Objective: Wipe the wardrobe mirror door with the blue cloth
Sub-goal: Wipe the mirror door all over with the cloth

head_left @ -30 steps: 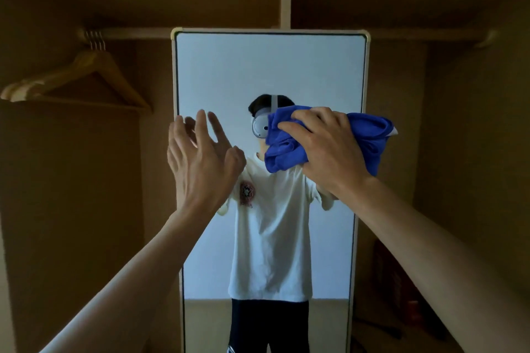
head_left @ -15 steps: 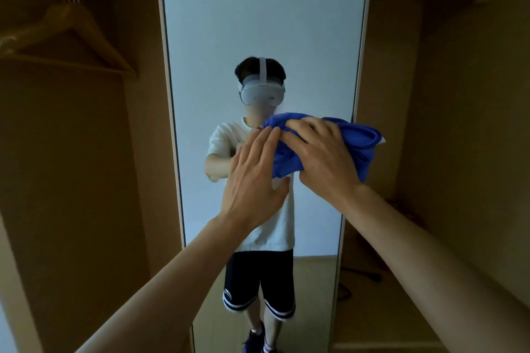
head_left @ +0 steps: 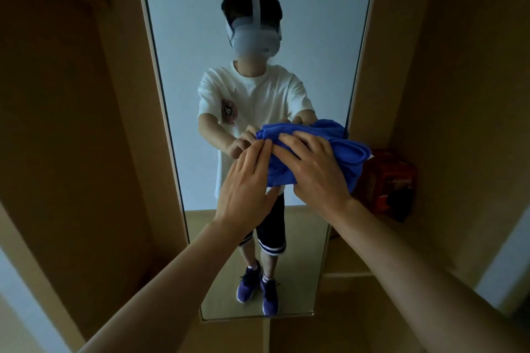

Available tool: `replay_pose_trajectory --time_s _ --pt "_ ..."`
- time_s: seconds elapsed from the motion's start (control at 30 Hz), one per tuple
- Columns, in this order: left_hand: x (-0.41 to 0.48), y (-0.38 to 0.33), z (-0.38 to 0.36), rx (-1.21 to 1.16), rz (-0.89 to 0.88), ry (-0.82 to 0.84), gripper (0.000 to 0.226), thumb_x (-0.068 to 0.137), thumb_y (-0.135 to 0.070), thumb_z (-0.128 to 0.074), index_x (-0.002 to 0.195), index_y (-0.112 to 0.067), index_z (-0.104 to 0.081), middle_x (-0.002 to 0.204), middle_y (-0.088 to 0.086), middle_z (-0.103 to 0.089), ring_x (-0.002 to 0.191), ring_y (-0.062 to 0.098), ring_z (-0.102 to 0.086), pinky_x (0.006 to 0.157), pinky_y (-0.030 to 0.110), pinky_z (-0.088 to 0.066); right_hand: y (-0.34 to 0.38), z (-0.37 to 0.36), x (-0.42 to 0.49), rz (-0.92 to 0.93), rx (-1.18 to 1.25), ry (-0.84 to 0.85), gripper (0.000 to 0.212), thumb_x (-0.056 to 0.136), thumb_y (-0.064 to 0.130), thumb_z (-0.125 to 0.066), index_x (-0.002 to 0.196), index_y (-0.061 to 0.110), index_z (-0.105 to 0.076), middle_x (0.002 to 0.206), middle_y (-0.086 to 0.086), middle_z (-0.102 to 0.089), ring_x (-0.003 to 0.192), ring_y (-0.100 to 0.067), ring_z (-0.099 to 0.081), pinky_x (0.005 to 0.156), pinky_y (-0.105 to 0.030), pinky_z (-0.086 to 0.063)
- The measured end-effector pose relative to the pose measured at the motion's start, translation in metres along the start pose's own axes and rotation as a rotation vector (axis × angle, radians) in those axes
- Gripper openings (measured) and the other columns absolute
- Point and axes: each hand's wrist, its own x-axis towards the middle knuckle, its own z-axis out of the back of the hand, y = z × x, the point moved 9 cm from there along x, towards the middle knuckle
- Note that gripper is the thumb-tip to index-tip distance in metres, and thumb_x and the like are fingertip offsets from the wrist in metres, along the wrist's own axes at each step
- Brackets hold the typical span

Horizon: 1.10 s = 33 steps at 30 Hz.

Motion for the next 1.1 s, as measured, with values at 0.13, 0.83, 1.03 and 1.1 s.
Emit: replay_pose_trajectory --time_s 0.13,0.83,1.03,1.1 --pt "-0.025 0.001 -0.017 -0.014 0.052 0.049 0.079 0.082 -0.013 -0.077 0.151 -0.001 -0.041 0.151 0.015 -0.046 0.135 0.031 -0.049 0.107 0.042 -0.049 0.009 -0.021 -0.026 -0.013 0.003 0.013 0.068 0.079 0.007 -0.073 0.142 0.022 -0.055 0.148 -0.001 -0.050 0.135 -0.028 -0.042 0.111 -0.045 -0.029" --pt "-0.167 0.023 -0.132 -0.016 0.168 0.250 0.085 0.079 -0.008 -0.079 0.151 -0.002 -0.034 0.151 0.018 -0.043 0.134 0.032 -0.048 0.105 0.046 -0.052 0.058 -0.133 -0.169 -0.055 0.081 0.125 0.054 0.093 0.015 -0.045 0.146 0.022 -0.049 0.151 -0.002 -0.050 0.137 -0.028 -0.043 0.108 -0.045 -0.035" --pt "-0.198 0.033 -0.156 -0.032 0.218 0.249 0.072 0.088 -0.005 -0.072 0.151 0.002 -0.037 0.151 0.019 -0.043 0.136 0.033 -0.048 0.111 0.043 -0.047 0.073 -0.167 -0.195 -0.021 0.057 0.164 0.062 0.091 0.021 -0.064 0.150 0.021 -0.044 0.154 -0.003 -0.046 0.141 -0.028 -0.040 0.113 -0.044 -0.031" --pt "-0.211 0.037 -0.167 -0.031 0.247 0.261 0.070 0.088 -0.002 -0.070 0.150 0.003 -0.039 0.151 0.020 -0.044 0.137 0.033 -0.048 0.113 0.043 -0.046 0.079 -0.175 -0.206 -0.001 0.062 0.168 0.057 0.093 0.018 -0.057 0.149 0.020 -0.047 0.154 -0.003 -0.047 0.140 -0.028 -0.039 0.113 -0.044 -0.029"
